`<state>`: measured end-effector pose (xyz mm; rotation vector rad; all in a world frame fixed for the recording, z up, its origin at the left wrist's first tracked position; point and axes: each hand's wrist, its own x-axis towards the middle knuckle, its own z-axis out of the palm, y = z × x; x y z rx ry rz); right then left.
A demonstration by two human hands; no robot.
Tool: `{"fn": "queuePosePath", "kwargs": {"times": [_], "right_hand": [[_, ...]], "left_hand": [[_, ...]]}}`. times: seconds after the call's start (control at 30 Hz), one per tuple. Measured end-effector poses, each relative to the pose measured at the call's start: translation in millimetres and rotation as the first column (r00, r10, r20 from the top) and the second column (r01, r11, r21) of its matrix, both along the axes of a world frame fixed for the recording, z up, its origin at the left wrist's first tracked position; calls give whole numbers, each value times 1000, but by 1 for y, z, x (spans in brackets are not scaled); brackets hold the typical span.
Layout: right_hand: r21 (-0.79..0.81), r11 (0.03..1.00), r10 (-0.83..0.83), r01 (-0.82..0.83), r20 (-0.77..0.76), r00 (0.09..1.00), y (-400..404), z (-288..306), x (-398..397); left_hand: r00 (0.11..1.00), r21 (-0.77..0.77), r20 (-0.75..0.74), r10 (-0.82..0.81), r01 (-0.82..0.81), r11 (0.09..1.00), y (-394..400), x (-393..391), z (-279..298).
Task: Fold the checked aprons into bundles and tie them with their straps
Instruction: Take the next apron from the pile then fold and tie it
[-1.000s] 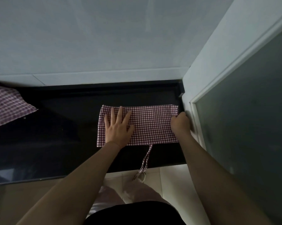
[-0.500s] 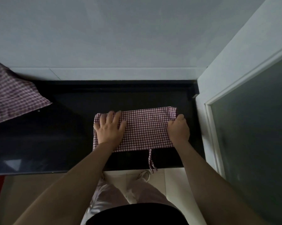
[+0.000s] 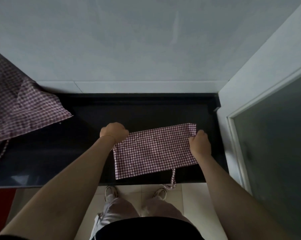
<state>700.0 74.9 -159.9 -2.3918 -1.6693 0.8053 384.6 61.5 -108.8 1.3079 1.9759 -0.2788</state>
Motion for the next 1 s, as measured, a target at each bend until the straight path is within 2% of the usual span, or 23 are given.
{"fn": "queuePosePath", "kwargs": {"times": [0.1,0.3,0.43,0.53,0.63,0.7,0.77,0.8,0.87,1.0], "right_hand": [[-4,1000,-4,4,11,1000,1,-1,-1],[-8,1000,-26,26,17,1000,2,-3,-1],[-16,998,-53,53,9,999,2,-4,-4],[-21,996,-89,89,-9,996,3,-5,-7],[-4,992,-125,125,-39,991,5,-4,-9],[22,992,-121,122,-44,992,4,-4,-8],[43,992,-113,115,-38,993,3,-6,-7],[49,992,-115,117,-36,993,3,-6,-6],[50,992,-114,115,-28,993,3,-7,-4],[105,991,-85,88,-31,996,1,-10,4]], "left_hand": [[997,-62,-36,-63,61,996,2,-7,-1],[958,7,-92,-270,272,962,3,-22,-5],[928,144,-236,-289,327,934,0,-26,-14],[932,232,-294,-212,285,930,1,-23,-21],[953,332,-287,-97,194,923,4,-5,-23],[979,440,-200,-29,116,890,-4,15,-25],[994,506,-73,-84,109,855,-17,38,-29],[988,513,-37,-147,145,846,-24,49,-33],[965,473,-58,-258,254,843,-36,68,-41],[947,381,-142,-287,321,867,-46,80,-61]]}}
